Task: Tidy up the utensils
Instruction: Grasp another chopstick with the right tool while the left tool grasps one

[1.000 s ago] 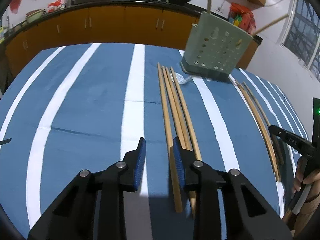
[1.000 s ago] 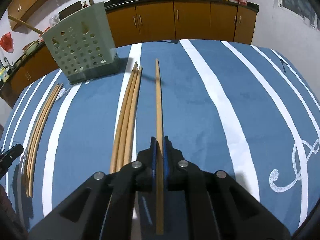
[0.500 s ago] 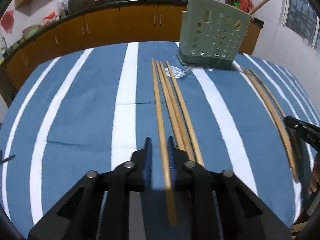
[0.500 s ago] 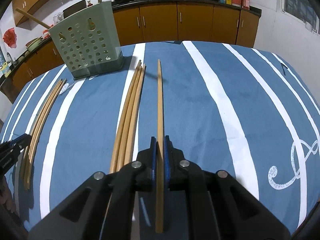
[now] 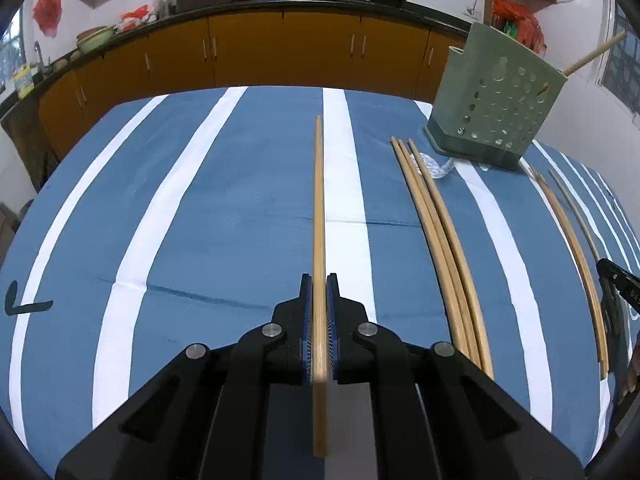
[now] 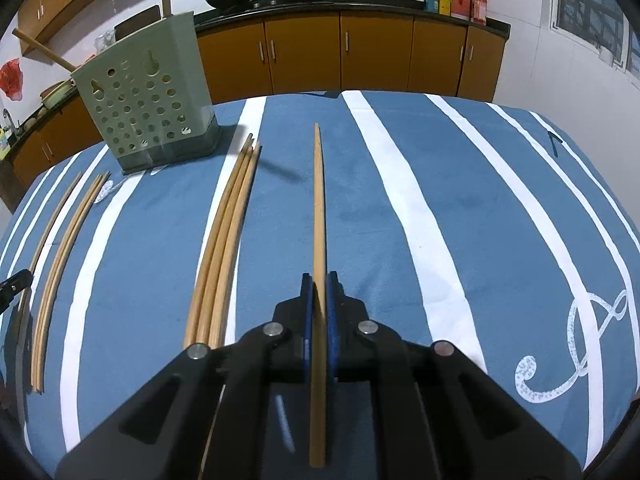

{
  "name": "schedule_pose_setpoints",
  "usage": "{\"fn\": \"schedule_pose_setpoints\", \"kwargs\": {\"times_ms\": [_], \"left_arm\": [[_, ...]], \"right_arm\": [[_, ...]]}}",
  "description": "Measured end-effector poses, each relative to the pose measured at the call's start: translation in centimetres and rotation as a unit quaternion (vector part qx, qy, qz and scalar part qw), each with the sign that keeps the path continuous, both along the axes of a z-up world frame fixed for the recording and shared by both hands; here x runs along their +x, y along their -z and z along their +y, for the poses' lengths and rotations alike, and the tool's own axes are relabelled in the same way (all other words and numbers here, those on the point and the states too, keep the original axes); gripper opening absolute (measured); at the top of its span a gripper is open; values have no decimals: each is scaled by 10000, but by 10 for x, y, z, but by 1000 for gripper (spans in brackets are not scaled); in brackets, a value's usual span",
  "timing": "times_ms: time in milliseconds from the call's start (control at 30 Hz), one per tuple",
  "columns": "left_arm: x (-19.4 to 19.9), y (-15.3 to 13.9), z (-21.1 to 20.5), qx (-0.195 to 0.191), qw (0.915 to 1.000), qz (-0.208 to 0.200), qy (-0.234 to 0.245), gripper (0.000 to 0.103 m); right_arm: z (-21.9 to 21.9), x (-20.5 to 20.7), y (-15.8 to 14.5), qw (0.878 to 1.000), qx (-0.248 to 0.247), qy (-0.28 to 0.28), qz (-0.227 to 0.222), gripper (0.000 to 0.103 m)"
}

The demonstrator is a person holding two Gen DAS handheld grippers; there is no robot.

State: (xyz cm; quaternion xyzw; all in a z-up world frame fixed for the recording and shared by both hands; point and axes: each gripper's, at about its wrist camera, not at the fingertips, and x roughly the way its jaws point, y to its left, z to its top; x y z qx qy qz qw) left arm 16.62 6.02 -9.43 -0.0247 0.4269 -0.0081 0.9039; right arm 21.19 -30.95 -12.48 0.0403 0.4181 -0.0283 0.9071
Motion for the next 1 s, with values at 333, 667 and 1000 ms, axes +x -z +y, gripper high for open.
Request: {"fn": "schedule_pose_setpoints", "kwargs": {"times_ms": [333, 667, 1000], "left_arm": [[1, 0, 4, -190, 9998, -1, -8, 9], [0, 0, 5, -238, 9997, -2, -11, 9], [0, 0, 5, -247, 9997, -2, -14, 9]], "right_arm": [[-1, 0, 0, 10000, 26, -7, 2, 9], [0, 0, 0, 10000, 2, -4, 1, 9], [-1, -1, 0, 10000, 28, -7, -4, 9]]}}
